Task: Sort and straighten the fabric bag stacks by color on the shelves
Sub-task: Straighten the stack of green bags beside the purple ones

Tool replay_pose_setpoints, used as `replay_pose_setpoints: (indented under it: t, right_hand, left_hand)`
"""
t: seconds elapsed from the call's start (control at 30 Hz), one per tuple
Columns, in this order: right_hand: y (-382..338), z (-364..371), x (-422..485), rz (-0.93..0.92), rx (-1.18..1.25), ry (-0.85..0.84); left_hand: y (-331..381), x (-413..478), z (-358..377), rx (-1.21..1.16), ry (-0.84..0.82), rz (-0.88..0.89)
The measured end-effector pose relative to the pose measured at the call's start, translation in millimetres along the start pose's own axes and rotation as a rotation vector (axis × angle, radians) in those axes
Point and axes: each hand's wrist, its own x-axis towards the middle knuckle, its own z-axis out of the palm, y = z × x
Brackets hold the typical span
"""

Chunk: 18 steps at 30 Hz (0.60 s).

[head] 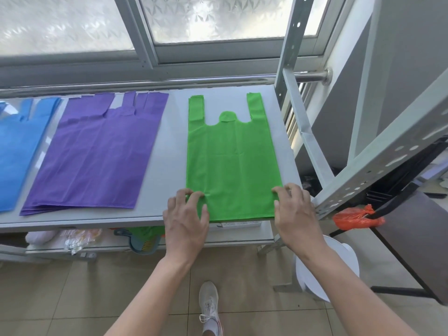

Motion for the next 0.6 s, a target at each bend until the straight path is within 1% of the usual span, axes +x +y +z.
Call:
replay_pose_setpoints:
  t: [0.1, 0.23, 0.33, 0.4, 0.5, 0.6]
  right_hand:
    - [-3.9, -6.8, 7.9, 0.005, -0.022, -0.039]
    - [-11.0, -16.5, 30.8, 0.018, -0.051, -0.079]
    - [-17.0, -16.9, 59.1, 0.055, -0.042, -0.106]
    - [-22.7, -13.5, 89.2, 0.092, -0.011, -0.113]
    - [-31.3, -7.1, 149.6, 0.162, 0.046, -0.076]
    - [-36.1, -3.5, 221.7, 0.218, 0.099, 0.015]
  left_hand:
    - [4.7, 10.4, -5.0, 0.048, -0.009, -0.043]
    - [9.1, 40.7, -10.4, 0.007, -0.061, -0.137]
    - [7.8, 76.1, -8.3, -0.011, -0.088, -0.199]
    - [11.0, 110.4, -3.6, 0.021, -0.075, -0.196]
    - [19.9, 172.7, 9.3, 0.095, -0.053, -0.174]
    - [30.1, 240.7, 27.5, 0.08, -0.031, -0.174]
